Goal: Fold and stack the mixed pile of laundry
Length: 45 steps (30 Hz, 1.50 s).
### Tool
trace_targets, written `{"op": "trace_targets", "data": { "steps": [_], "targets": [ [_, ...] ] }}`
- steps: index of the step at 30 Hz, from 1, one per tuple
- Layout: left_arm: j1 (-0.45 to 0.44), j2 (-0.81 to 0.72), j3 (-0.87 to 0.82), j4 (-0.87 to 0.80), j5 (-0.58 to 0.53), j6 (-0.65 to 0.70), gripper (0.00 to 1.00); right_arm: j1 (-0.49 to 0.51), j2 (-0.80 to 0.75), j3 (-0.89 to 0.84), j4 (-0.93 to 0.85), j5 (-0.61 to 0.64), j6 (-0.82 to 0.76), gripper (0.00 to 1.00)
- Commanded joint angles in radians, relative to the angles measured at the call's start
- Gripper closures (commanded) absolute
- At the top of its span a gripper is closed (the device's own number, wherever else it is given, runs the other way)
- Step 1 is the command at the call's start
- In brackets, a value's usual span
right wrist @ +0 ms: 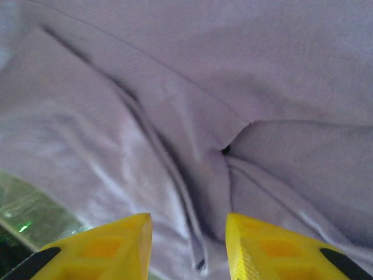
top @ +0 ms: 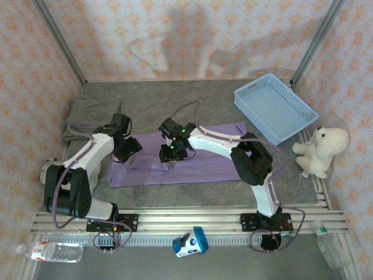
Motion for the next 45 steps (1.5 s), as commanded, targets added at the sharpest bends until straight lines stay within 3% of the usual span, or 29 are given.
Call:
{"op": "trace_targets", "data": {
  "steps": [1, 5, 10, 13, 15, 17, 19, 24, 27, 37, 45],
  "targets": [
    [0.009, 0.037, -0.02, 0.057, -0.001, 0.033, 0.47, 0.009, 0.04, 0.054, 0.005, 0.016, -0.012, 0.64],
    [0.008, 0.044, -0.059, 0.085, 0.032, 0.03, 0.52, 0.011, 0.047, 0.038, 0.019, -0.014, -0.008, 0.75],
    [0.008, -0.027, -0.082, 0.062, 0.062, 0.042, 0.75, 0.019, -0.047, -0.06, 0.074, -0.067, -0.026, 0.93],
    [0.016, -0.088, -0.072, -0.017, -0.013, 0.056, 0.74, 0.055, -0.123, -0.106, 0.007, -0.045, -0.109, 0.96],
    [0.04, -0.109, -0.055, -0.073, -0.057, 0.058, 0.63, 0.095, -0.148, -0.131, -0.068, -0.025, -0.173, 0.97],
    [0.069, -0.115, -0.046, -0.085, -0.069, 0.056, 0.53, 0.136, -0.155, -0.152, -0.138, 0.013, -0.228, 0.95],
    [0.086, -0.102, -0.034, -0.067, -0.065, 0.053, 0.48, 0.169, -0.155, -0.171, -0.171, 0.068, -0.261, 0.86],
    [0.09, 0.033, 0.021, -0.048, -0.055, 0.028, 0.48, 0.175, -0.159, -0.14, -0.179, 0.085, -0.265, 0.6],
    [0.09, 0.073, 0.016, -0.069, -0.044, 0.025, 0.53, 0.175, -0.149, -0.045, -0.205, 0.095, -0.278, 0.53],
    [0.09, -0.16, -0.091, -0.145, -0.008, 0.009, 0.56, 0.175, 0.002, 0.147, -0.194, 0.032, -0.288, 0.54],
    [0.09, -0.061, -0.217, -0.012, -0.006, -0.047, 0.63, 0.174, 0.062, 0.18, -0.172, -0.013, -0.286, 0.61]
  ]
}}
